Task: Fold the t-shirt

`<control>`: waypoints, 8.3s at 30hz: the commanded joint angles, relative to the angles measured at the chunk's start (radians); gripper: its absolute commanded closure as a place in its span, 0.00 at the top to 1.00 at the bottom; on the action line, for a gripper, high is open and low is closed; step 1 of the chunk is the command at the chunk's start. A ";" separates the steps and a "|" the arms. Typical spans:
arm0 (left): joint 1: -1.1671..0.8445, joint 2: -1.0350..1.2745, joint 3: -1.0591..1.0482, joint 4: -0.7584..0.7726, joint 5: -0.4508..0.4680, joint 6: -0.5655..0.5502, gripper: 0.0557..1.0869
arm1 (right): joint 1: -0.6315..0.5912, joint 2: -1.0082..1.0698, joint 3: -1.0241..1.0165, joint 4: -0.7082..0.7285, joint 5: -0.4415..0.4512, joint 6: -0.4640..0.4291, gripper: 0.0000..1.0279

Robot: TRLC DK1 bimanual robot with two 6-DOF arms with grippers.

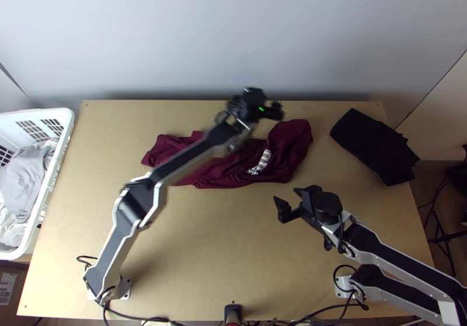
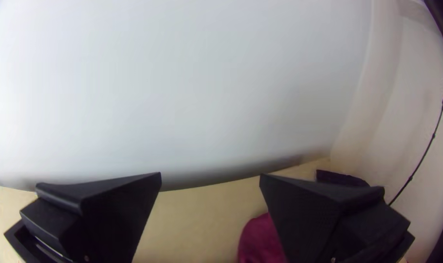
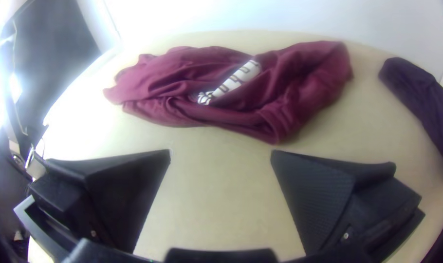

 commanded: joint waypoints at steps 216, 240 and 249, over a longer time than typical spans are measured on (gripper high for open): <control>0.229 -1.156 -1.267 -0.060 0.111 -0.047 0.95 | -0.476 0.533 0.661 -0.324 -0.364 -0.003 0.03; -0.018 -1.043 -1.236 -0.059 0.111 0.001 0.95 | -0.444 0.509 1.626 -0.830 -0.286 0.075 0.03; -0.225 -0.761 -1.062 -0.025 0.189 -0.066 0.95 | -0.421 0.622 1.848 -0.887 -0.200 0.077 0.03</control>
